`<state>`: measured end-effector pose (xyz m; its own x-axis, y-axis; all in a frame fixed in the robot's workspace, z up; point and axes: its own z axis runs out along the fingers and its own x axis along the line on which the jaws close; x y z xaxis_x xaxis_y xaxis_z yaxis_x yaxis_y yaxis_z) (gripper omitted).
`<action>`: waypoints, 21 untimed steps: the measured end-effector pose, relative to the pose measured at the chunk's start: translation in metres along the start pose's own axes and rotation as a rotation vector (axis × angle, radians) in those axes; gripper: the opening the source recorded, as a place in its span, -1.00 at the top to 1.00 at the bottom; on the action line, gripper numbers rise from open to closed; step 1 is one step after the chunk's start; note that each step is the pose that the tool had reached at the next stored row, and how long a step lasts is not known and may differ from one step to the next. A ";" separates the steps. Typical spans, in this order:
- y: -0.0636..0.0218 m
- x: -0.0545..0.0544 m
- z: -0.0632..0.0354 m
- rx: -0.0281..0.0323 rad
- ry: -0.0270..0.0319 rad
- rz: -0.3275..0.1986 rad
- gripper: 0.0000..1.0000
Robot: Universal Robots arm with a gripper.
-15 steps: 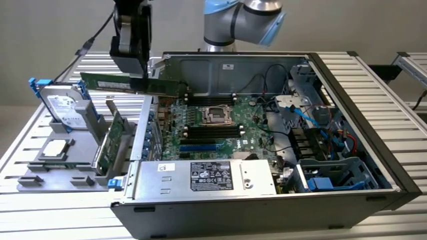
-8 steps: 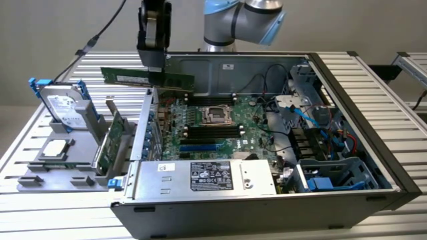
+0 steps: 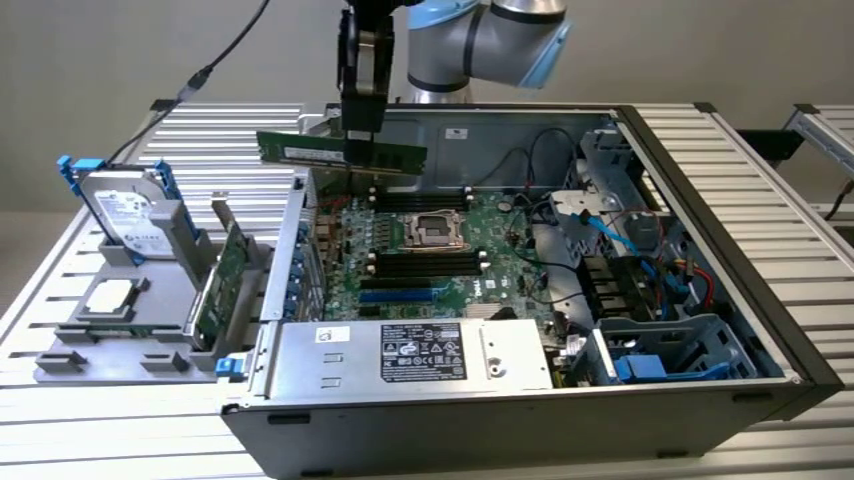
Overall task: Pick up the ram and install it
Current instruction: 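Pick up the ram and move it above insertion slot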
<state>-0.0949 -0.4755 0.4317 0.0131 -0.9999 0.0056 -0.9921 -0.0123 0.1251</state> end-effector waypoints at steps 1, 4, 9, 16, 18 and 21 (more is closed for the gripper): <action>-0.0047 -0.002 0.0012 -0.0001 0.0001 0.000 0.73; -0.0174 -0.007 0.0051 0.0000 0.0000 0.000 0.73; -0.0328 -0.014 0.0122 0.0000 0.0001 0.000 0.73; -0.0444 -0.021 0.0185 0.0031 -0.0108 -0.003 0.73; -0.0468 -0.022 0.0192 0.0056 -0.0202 -0.004 0.73; -0.0504 -0.024 0.0203 0.0092 -0.0331 -0.006 0.73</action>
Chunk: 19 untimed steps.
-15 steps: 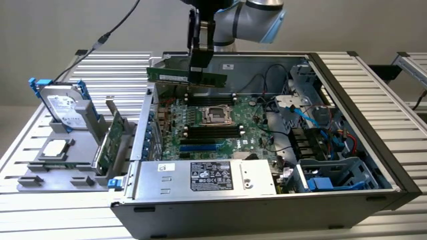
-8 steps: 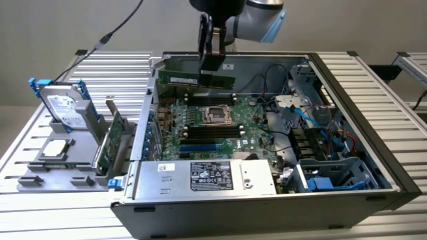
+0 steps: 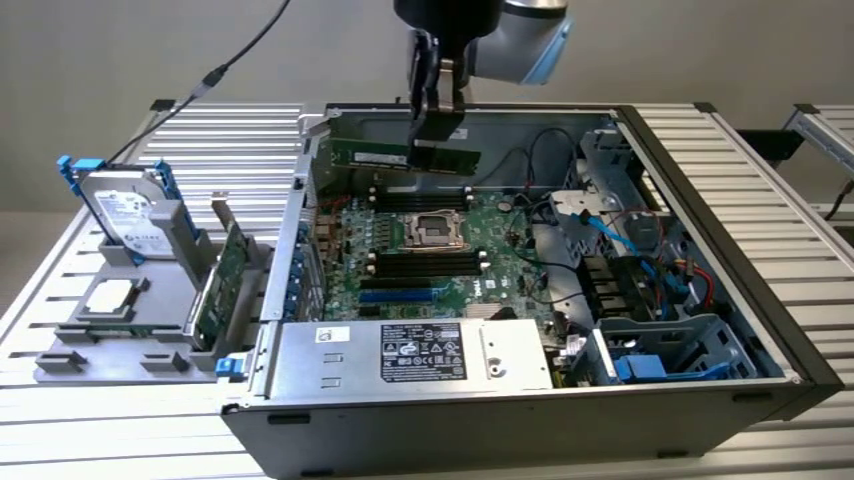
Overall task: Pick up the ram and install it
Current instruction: 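Pick up the ram and move it above insertion slot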
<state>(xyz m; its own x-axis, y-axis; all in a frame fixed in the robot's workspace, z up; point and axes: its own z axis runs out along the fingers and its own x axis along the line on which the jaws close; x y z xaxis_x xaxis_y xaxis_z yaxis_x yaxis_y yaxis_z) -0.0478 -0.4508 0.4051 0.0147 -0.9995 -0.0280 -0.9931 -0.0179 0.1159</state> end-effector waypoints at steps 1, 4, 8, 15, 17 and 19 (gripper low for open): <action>-0.0014 -0.001 0.0005 0.0013 -0.0039 0.000 0.73; -0.0061 -0.007 0.0037 0.0024 -0.0055 -0.001 0.73; -0.0130 -0.016 0.0088 0.0034 -0.0057 -0.001 0.73; -0.0241 -0.031 0.0173 0.0063 -0.0059 -0.001 0.73; -0.0259 -0.034 0.0186 0.0108 -0.0057 -0.001 0.73; -0.0272 -0.037 0.0198 0.0184 -0.0054 -0.003 0.73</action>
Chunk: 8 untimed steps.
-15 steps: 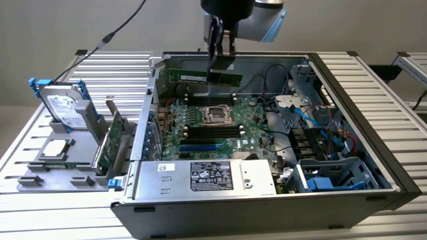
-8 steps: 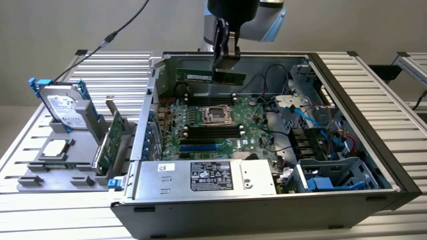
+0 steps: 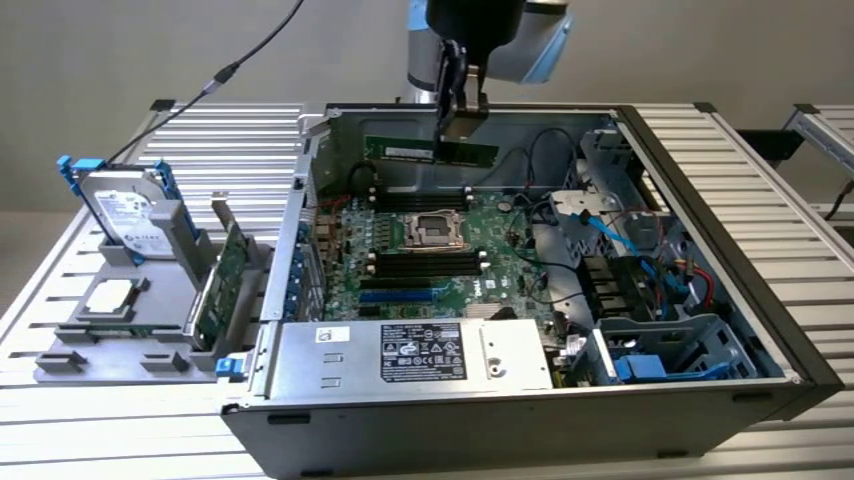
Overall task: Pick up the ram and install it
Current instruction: 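Pick up the ram and move it above insertion slot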
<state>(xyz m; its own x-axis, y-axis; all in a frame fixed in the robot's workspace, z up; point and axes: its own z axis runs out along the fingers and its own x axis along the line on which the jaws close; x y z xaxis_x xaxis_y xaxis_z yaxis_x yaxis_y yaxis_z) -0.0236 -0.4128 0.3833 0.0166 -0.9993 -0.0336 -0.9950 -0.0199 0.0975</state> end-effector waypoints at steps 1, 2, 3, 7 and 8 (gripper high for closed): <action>-0.0004 -0.001 0.0006 0.0038 0.0002 -0.001 0.73; -0.0008 -0.003 0.0013 0.0078 0.0003 -0.002 0.73; -0.0012 -0.004 0.0020 0.0120 0.0004 -0.003 0.73; -0.0026 -0.010 0.0049 0.0282 0.0013 -0.008 0.73; -0.0029 -0.012 0.0058 0.0321 0.0014 -0.010 0.73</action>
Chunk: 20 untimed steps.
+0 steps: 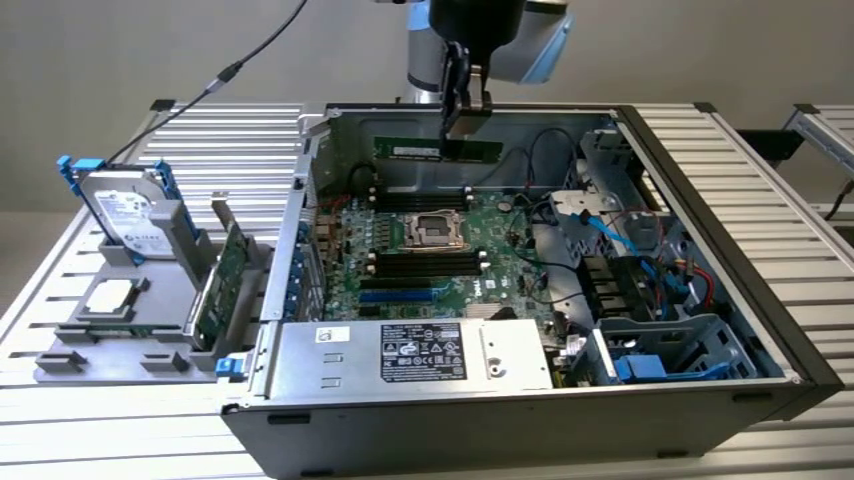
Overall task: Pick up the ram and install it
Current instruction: 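Pick up the ram and move it above insertion slot, then insert the ram into the slot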
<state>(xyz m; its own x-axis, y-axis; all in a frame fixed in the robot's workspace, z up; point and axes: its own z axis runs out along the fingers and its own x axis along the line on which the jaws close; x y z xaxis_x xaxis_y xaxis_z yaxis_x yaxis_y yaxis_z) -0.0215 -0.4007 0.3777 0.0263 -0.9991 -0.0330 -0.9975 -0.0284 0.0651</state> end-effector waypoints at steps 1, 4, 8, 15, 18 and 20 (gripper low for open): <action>-0.0003 -0.002 0.0009 0.0040 0.0002 -0.002 0.73; -0.0010 -0.006 0.0036 0.0158 0.0011 -0.007 0.73; -0.0015 -0.009 0.0060 0.0228 0.0024 -0.025 0.73; -0.0014 -0.009 0.0060 0.0228 0.0026 -0.025 0.73; -0.0014 -0.009 0.0060 0.0229 0.0026 -0.025 0.73; -0.0014 -0.009 0.0060 0.0228 0.0026 -0.025 0.73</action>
<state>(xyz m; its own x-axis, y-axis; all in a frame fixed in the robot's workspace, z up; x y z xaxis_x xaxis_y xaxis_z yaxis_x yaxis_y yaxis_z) -0.0207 -0.3914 0.3719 0.0514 -0.9982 -0.0317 -0.9977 -0.0527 0.0416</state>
